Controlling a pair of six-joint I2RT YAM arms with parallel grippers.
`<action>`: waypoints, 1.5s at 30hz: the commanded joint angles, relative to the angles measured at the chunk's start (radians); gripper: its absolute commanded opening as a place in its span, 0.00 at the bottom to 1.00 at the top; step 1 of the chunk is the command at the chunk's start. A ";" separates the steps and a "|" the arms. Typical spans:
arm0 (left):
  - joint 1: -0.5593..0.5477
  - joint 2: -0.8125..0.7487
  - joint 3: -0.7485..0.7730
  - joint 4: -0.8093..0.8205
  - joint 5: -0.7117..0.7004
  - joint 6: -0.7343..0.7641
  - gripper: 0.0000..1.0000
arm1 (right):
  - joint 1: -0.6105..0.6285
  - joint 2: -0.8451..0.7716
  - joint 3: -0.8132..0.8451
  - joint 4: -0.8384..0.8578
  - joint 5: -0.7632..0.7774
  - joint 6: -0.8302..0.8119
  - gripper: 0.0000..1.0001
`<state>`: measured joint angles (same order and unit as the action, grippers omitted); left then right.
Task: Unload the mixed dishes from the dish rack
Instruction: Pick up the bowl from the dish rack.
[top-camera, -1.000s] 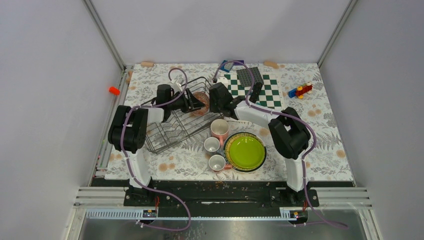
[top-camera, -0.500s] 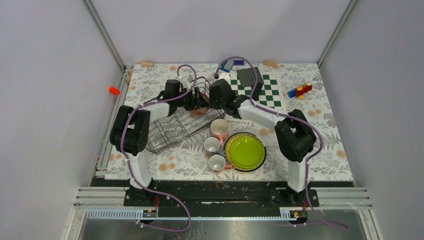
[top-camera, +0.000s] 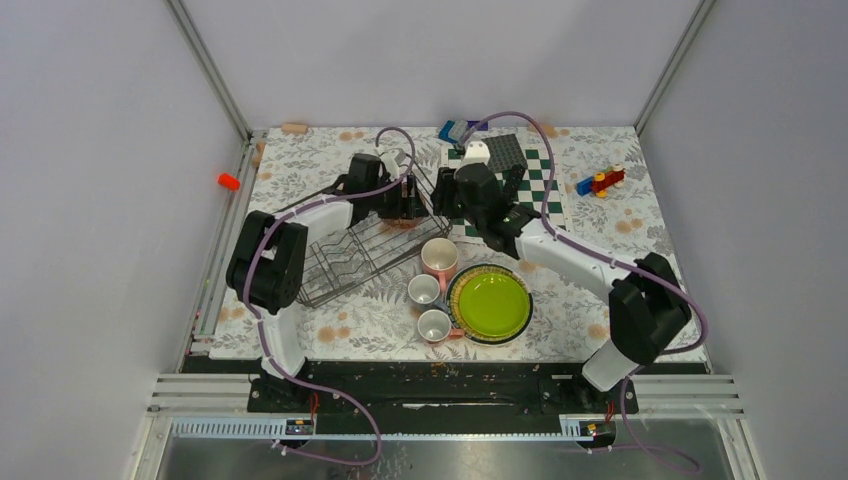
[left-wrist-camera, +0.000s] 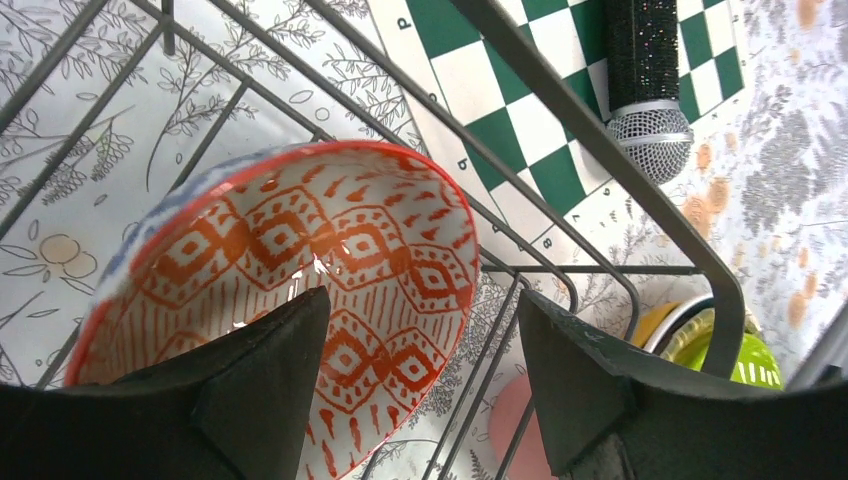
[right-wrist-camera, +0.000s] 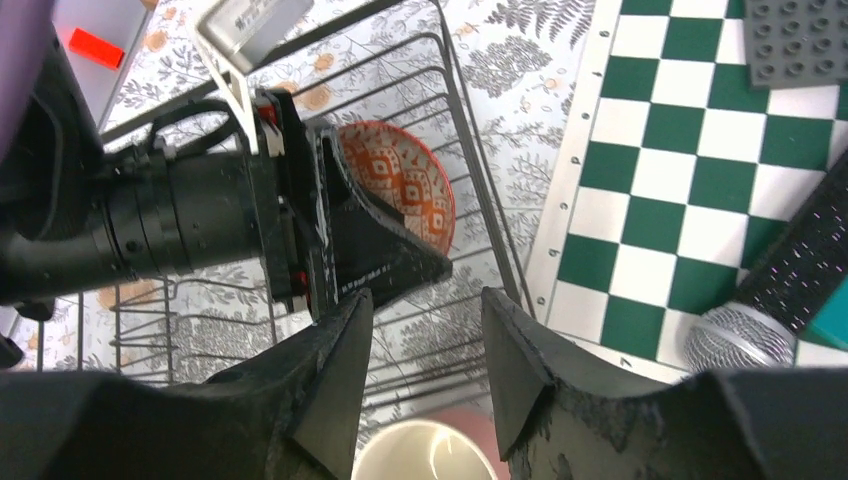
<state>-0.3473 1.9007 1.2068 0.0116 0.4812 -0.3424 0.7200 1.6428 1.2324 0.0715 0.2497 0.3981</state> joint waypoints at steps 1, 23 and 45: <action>-0.041 0.001 0.088 -0.088 -0.163 0.072 0.72 | 0.003 -0.104 -0.102 0.065 0.055 -0.018 0.52; -0.138 0.055 0.200 -0.251 -0.416 0.153 0.45 | -0.006 -0.256 -0.281 0.094 0.089 0.004 0.52; -0.181 -0.099 0.172 -0.267 -0.616 0.179 0.00 | -0.006 -0.427 -0.429 0.134 0.123 0.028 0.53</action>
<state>-0.5167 1.8809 1.3899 -0.2417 -0.0807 -0.1631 0.7189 1.2682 0.8215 0.1501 0.3321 0.4164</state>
